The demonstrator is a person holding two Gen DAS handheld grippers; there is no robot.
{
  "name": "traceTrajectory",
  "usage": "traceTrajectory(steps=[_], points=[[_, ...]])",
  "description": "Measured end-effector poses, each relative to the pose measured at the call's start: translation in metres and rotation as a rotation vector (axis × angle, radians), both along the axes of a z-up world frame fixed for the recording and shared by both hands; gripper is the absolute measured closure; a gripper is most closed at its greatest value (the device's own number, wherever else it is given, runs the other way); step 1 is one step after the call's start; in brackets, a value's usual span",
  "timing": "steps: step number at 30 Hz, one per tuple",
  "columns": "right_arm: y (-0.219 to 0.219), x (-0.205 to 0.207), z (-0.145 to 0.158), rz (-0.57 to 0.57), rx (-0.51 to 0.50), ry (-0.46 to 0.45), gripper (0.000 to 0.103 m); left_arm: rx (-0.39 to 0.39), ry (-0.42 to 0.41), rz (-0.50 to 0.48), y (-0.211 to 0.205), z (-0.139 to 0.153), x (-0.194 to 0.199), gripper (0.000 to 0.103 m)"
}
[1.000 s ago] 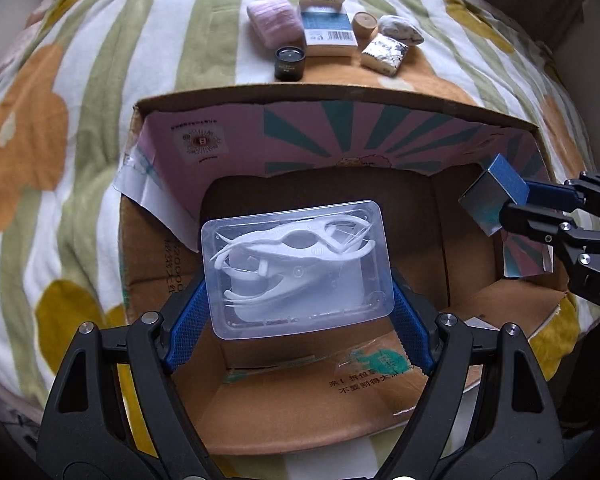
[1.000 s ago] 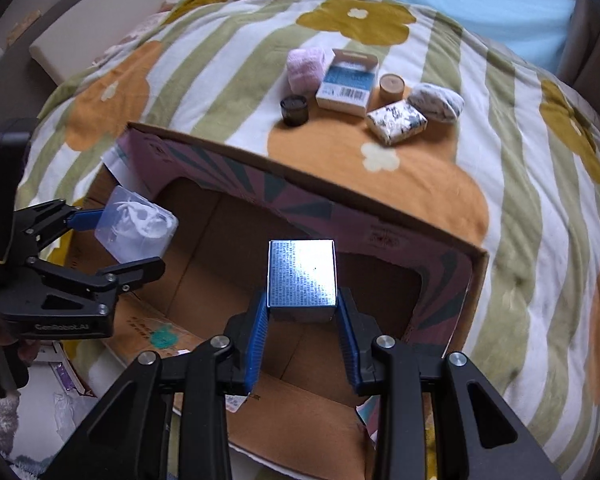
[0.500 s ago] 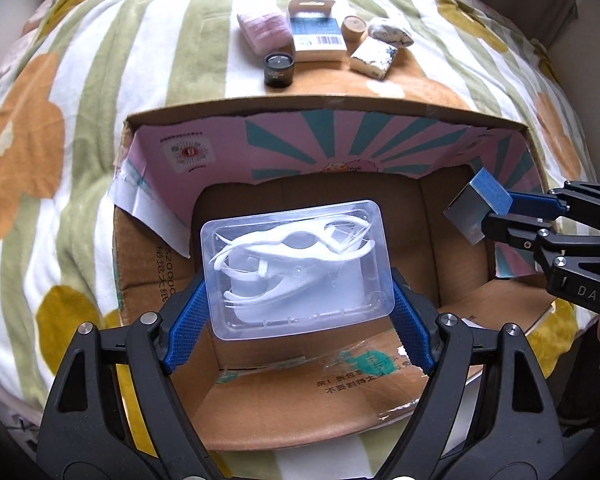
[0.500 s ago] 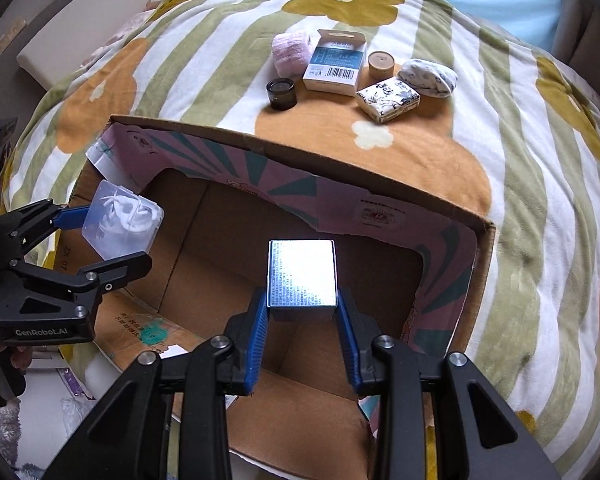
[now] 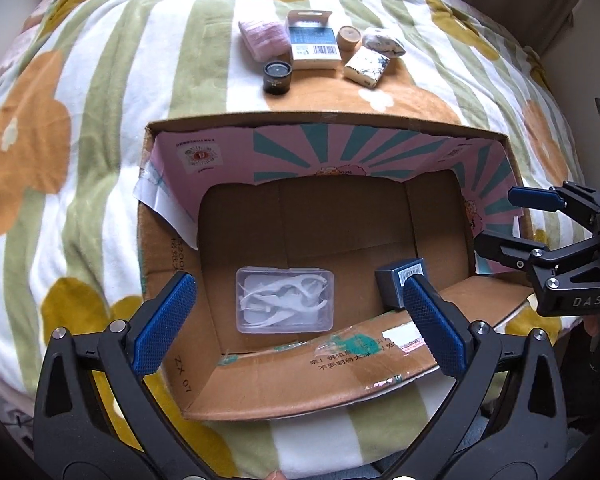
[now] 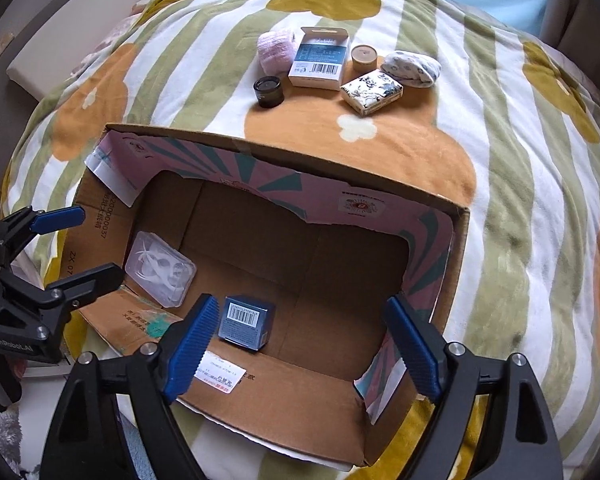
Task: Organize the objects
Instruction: 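Move both tools back toward the remaining items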
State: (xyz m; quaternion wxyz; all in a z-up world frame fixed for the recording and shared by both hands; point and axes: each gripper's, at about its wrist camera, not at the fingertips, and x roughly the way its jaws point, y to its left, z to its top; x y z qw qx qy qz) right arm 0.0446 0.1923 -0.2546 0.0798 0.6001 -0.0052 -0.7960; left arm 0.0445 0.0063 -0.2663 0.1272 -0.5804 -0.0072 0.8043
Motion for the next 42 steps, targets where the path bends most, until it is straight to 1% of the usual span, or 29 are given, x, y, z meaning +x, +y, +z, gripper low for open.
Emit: traceTrajectory(steps=[4, 5, 6, 8, 13, 17, 21, 24, 27, 30, 33, 35, 39, 42], points=[[-0.001, 0.001, 0.001, 0.003, 0.009, 0.013, 0.02, -0.003, 0.004, -0.02, 0.001, 0.002, -0.002, 0.001], [-0.001, 0.002, 0.001, 0.004, 0.006, 0.021, 0.016, 0.0, 0.005, -0.02, 0.001, 0.002, -0.003, 0.001], [-0.001, 0.002, 0.001, 0.005, -0.003, 0.024, 0.009, 0.006, 0.005, -0.02, 0.001, 0.002, -0.003, 0.001], [0.0, 0.002, 0.002, 0.003, -0.018, 0.028, 0.001, 0.012, 0.008, -0.019, 0.001, 0.003, -0.004, 0.001], [-0.002, 0.0, 0.004, 0.002, -0.026, 0.033, 0.001, -0.02, 0.031, -0.035, 0.003, 0.007, -0.007, 0.001], [-0.004, -0.003, 0.009, 0.007, -0.026, 0.042, 0.001, -0.017, 0.038, -0.038, 0.0, 0.011, -0.011, 0.001], [-0.006, -0.007, 0.021, 0.017, -0.018, 0.074, 0.001, -0.013, 0.057, -0.041, -0.006, 0.019, -0.019, 0.001], [-0.006, -0.015, 0.034, 0.02, -0.012, 0.105, 0.001, -0.033, 0.088, -0.057, -0.009, 0.03, -0.029, 0.001], [-0.002, -0.029, 0.048, 0.005, -0.011, 0.13, 0.001, -0.05, 0.13, -0.077, -0.014, 0.045, -0.045, 0.0], [0.003, -0.046, 0.062, -0.001, -0.031, 0.151, 0.001, -0.081, 0.177, -0.103, -0.018, 0.062, -0.064, 0.0], [0.008, -0.069, 0.074, -0.001, 0.003, 0.168, 0.001, -0.116, 0.231, -0.14, -0.022, 0.076, -0.085, 0.0], [0.013, -0.085, 0.081, 0.005, 0.019, 0.184, 0.001, -0.111, 0.251, -0.173, -0.025, 0.084, -0.101, 0.0], [0.027, -0.117, 0.088, 0.014, 0.044, 0.196, 0.001, -0.123, 0.277, -0.251, -0.03, 0.091, -0.145, 0.0], [0.034, -0.141, 0.084, 0.039, 0.045, 0.192, 0.001, -0.126, 0.296, -0.317, -0.027, 0.092, -0.175, 0.0]])
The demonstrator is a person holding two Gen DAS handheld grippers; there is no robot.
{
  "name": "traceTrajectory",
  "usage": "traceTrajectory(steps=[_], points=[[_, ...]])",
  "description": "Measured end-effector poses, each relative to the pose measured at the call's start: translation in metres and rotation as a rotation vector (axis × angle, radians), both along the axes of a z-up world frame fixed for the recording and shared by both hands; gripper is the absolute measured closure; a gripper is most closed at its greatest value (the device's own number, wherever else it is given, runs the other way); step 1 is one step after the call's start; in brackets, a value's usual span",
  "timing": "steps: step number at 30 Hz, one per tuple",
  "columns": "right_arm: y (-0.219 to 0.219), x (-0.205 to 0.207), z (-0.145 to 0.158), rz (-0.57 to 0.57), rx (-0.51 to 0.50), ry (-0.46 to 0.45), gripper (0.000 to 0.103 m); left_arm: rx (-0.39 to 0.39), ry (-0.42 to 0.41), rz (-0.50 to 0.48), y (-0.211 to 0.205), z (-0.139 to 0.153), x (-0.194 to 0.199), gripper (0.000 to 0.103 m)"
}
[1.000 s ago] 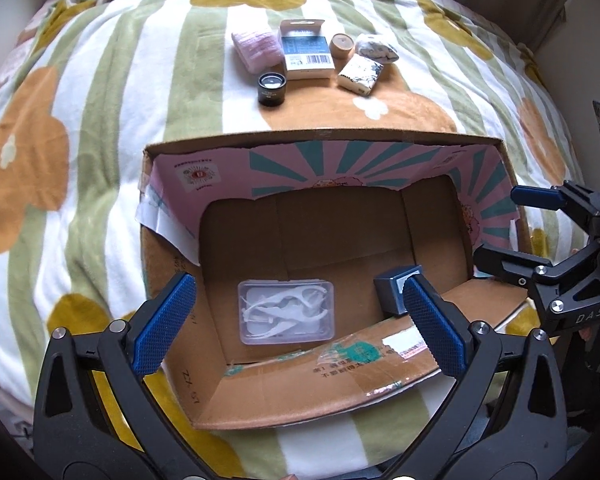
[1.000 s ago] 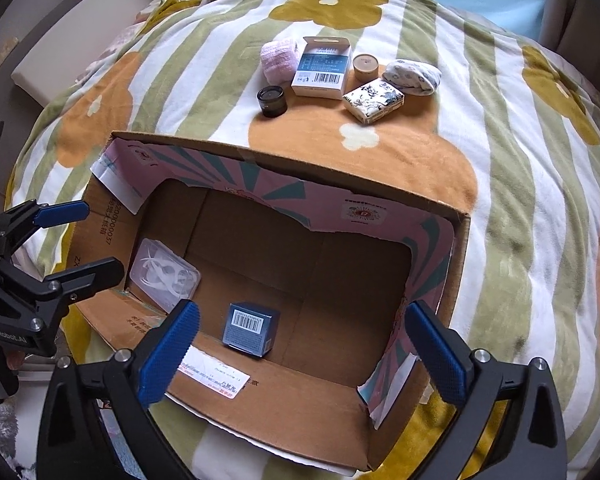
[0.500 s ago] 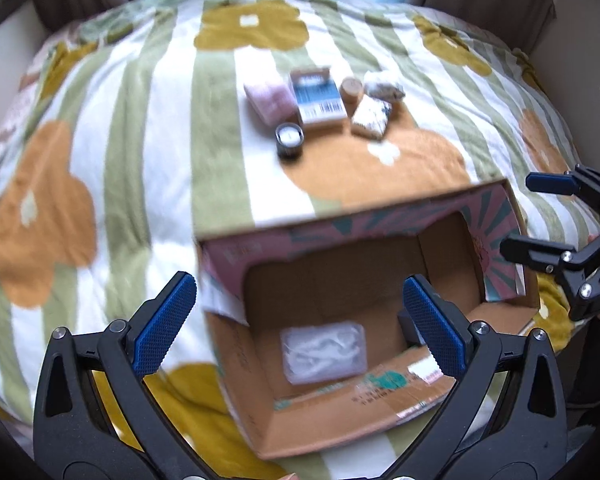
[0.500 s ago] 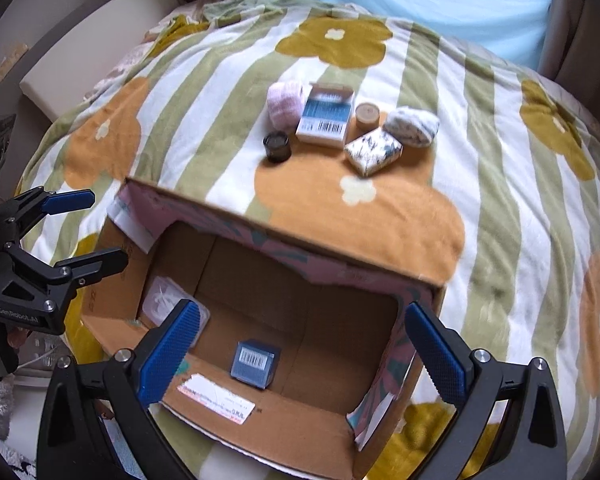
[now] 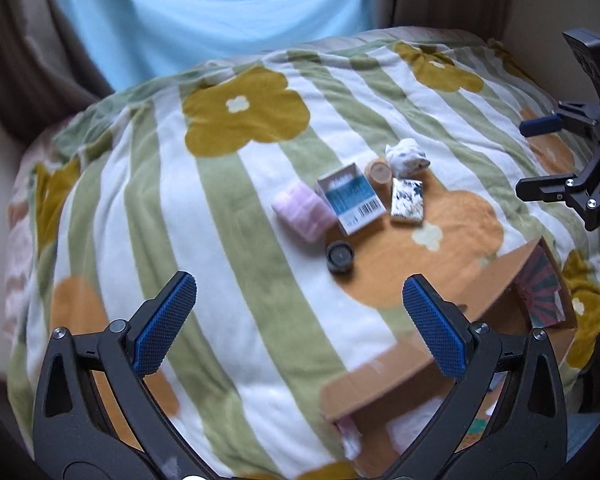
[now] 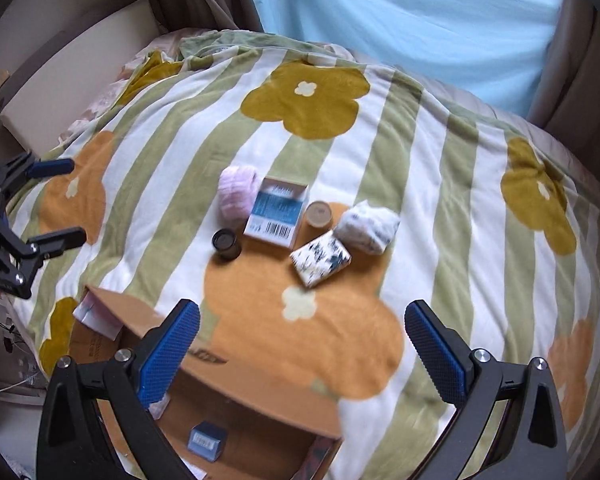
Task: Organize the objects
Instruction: 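Move both tools back toward the remaining items, then grasp the pink hair band with left tool while right tool grasps tissue pack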
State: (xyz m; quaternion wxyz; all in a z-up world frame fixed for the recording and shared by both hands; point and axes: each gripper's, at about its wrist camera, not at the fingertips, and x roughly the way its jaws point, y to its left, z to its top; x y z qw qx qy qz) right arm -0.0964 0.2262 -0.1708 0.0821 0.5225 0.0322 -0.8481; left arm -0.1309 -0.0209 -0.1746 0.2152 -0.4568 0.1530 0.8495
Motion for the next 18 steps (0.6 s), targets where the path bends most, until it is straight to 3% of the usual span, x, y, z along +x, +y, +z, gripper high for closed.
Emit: traceTrajectory(steps=[5, 10, 18], points=[[0.004, -0.03, -0.028, 0.052, -0.002, -0.052, 0.001, -0.027, 0.009, -0.147, 0.016, -0.02, -0.044, 0.0], [-0.001, -0.052, -0.068, 0.137, 0.017, -0.113, 0.001, -0.127, -0.002, -0.29, 0.038, -0.069, -0.076, 0.0], [-0.011, -0.078, -0.122, 0.214, 0.087, -0.169, 0.001, -0.18, -0.068, -0.342, 0.057, -0.136, -0.111, 0.0]])
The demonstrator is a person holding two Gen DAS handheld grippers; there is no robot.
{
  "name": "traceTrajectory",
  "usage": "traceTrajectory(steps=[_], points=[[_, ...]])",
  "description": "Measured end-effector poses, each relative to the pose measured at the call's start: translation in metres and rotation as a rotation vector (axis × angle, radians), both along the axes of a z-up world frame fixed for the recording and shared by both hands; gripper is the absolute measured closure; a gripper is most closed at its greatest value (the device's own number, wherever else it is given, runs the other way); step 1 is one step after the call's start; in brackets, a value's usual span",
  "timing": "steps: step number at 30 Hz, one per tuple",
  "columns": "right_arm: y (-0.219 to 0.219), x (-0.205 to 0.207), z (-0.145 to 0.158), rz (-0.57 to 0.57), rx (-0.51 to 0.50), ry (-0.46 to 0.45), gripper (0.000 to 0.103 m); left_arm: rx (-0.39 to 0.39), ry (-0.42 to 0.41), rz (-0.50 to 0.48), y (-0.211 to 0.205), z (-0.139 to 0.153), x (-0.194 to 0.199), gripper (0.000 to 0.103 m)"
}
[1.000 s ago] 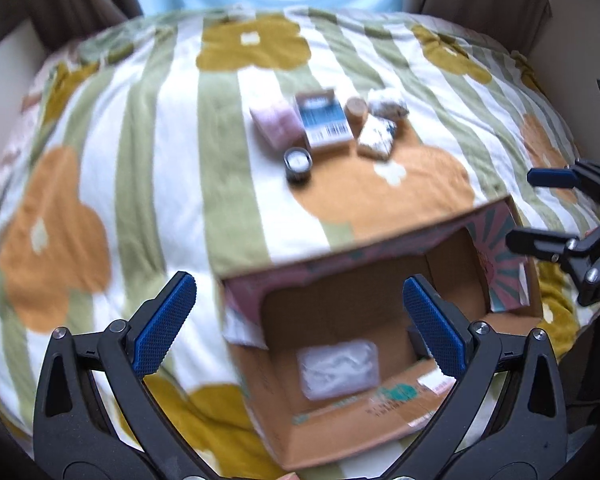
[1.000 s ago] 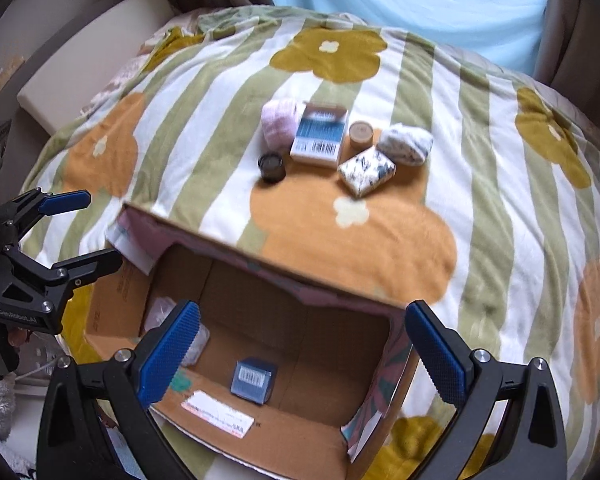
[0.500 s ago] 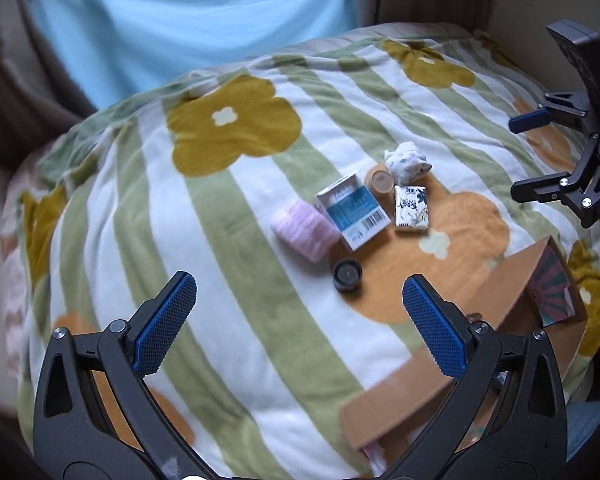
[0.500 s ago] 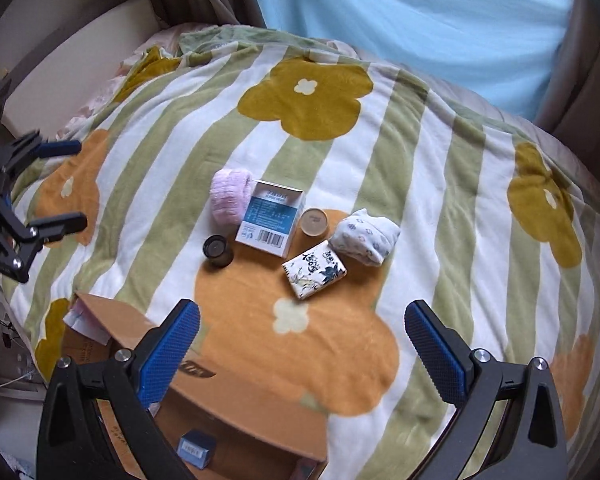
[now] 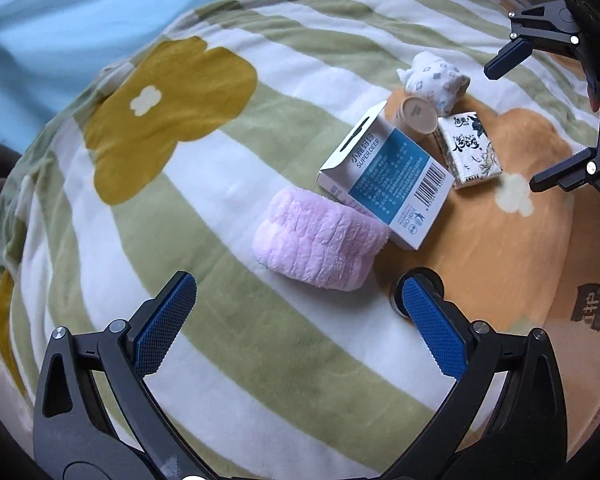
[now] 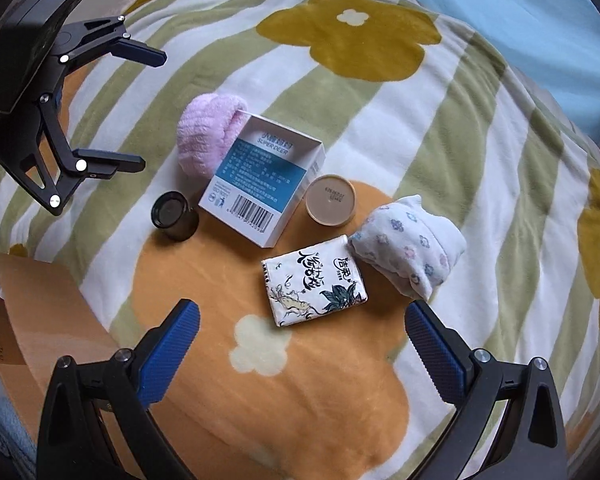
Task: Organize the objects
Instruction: 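Grasp the pink hair band with left tool while right tool grasps tissue pack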
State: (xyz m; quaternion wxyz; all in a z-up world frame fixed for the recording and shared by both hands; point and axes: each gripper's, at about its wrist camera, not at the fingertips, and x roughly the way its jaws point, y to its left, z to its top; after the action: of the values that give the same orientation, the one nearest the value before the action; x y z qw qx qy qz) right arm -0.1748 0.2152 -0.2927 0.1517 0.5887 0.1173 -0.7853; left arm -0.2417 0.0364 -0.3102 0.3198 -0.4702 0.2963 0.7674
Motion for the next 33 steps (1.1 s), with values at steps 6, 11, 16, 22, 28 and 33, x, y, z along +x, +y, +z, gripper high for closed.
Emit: traceTrajectory(steps=[6, 11, 16, 22, 28, 33], points=[[-0.007, -0.008, -0.021, 0.033, 0.015, -0.035, 0.001, -0.012, -0.021, -0.014, 0.011, -0.026, -0.013, 0.001], [-0.008, -0.013, -0.033, 0.04, 0.031, -0.055, 0.013, -0.001, -0.052, -0.016, 0.015, -0.037, -0.019, 0.001], [-0.006, -0.016, -0.036, 0.026, 0.01, -0.055, 0.024, -0.006, -0.07, -0.038, 0.019, -0.042, -0.021, 0.007], [-0.003, -0.013, -0.035, 0.02, 0.034, -0.035, 0.036, -0.016, -0.072, -0.071, 0.022, -0.045, -0.019, 0.023], [0.002, -0.008, -0.03, -0.001, 0.011, -0.027, 0.039, -0.013, -0.098, -0.08, 0.02, -0.044, -0.02, 0.04], [0.003, -0.003, -0.025, 0.003, 0.008, -0.018, 0.04, 0.004, -0.116, -0.064, 0.014, -0.037, -0.022, 0.048]])
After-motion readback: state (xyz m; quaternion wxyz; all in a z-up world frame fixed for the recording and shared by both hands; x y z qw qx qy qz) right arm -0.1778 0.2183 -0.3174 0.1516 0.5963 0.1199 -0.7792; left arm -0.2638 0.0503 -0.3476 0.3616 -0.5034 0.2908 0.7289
